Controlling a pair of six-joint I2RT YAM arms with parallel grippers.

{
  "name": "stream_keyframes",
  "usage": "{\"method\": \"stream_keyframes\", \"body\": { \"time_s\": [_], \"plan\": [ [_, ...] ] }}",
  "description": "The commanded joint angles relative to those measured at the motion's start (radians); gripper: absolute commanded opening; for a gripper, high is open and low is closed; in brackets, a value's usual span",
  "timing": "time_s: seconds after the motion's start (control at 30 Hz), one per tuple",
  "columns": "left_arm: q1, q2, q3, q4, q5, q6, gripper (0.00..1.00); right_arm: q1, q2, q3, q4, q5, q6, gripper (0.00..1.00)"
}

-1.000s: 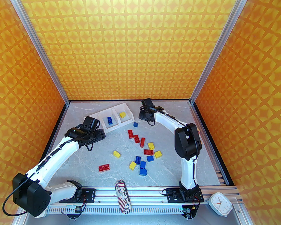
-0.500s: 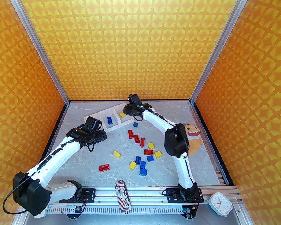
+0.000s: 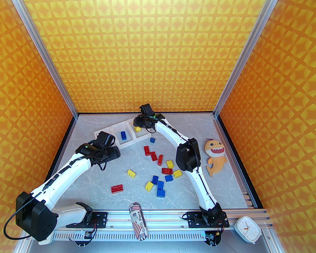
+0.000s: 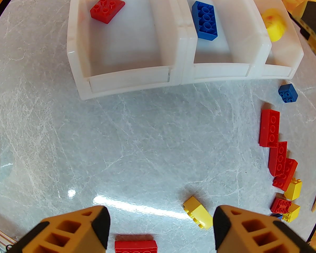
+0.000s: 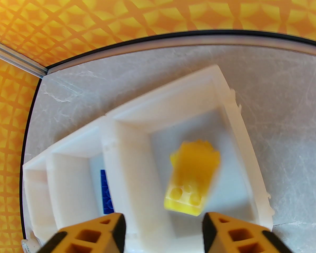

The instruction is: Sort the legos into containers by color

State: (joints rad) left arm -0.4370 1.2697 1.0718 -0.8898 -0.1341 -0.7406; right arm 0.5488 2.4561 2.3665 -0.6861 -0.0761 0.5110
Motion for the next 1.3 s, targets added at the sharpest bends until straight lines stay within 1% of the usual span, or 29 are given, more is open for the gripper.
{"method": "stream_keyframes", "body": {
  "time_s": [0.0, 0.1, 0.17, 0.3, 0.37, 0.43, 0.47, 0.6, 0.7, 0.8, 0.93, 1.0, 1.1, 1.27],
  "plan": [
    [-0.022, -0.012, 0.014, -0.058, -0.020, -0.012, 0.71, 0.002, -0.014, 0.010, -0.042, -0.005, -0.022, 0.58],
    [-0.059, -0.021, 0.006, -0.121, -0.021, -0.037, 0.72, 0.002, -0.058, -0.033, -0.044, 0.003, -0.037, 0.58],
    [-0.094, -0.035, -0.014, -0.168, -0.022, -0.074, 0.73, 0.002, -0.109, -0.093, -0.036, 0.011, -0.051, 0.58],
    [-0.183, -0.093, -0.091, -0.242, -0.020, -0.209, 0.76, 0.002, -0.228, -0.252, -0.001, 0.016, -0.078, 0.58],
    [-0.241, -0.134, -0.140, -0.257, -0.020, -0.302, 0.79, 0.002, -0.287, -0.330, 0.022, 0.009, -0.090, 0.59],
    [-0.300, -0.153, -0.188, -0.253, -0.021, -0.382, 0.84, 0.002, -0.342, -0.402, 0.041, 0.000, -0.098, 0.60],
    [-0.327, -0.193, -0.211, -0.245, -0.021, -0.415, 0.85, 0.002, -0.366, -0.432, 0.047, -0.004, -0.101, 0.60],
    [-0.392, -0.176, -0.263, -0.224, -0.021, -0.503, 0.86, 0.002, -0.444, -0.532, 0.054, -0.024, -0.113, 0.60],
    [-0.420, -0.122, -0.288, -0.178, -0.012, -0.515, 0.89, 0.002, -0.492, -0.597, 0.058, -0.032, -0.120, 0.60],
    [-0.430, -0.071, -0.291, -0.123, 0.007, -0.487, 0.92, 0.002, -0.546, -0.678, 0.076, -0.015, -0.111, 0.60],
    [-0.433, -0.006, -0.281, -0.095, 0.011, -0.461, 0.95, 0.002, -0.629, -0.828, 0.173, -0.016, -0.066, 0.63],
    [-0.431, 0.009, -0.289, -0.071, 0.018, -0.439, 0.96, 0.002, -0.651, -0.878, 0.190, -0.014, -0.050, 0.63],
    [-0.429, 0.019, -0.304, -0.036, 0.034, -0.384, 0.97, 0.002, -0.671, -0.931, 0.202, -0.017, -0.045, 0.63],
    [-0.426, 0.051, -0.333, -0.020, 0.067, -0.362, 0.98, 0.002, -0.676, -0.943, 0.176, -0.014, -0.065, 0.63]
  ]
}}
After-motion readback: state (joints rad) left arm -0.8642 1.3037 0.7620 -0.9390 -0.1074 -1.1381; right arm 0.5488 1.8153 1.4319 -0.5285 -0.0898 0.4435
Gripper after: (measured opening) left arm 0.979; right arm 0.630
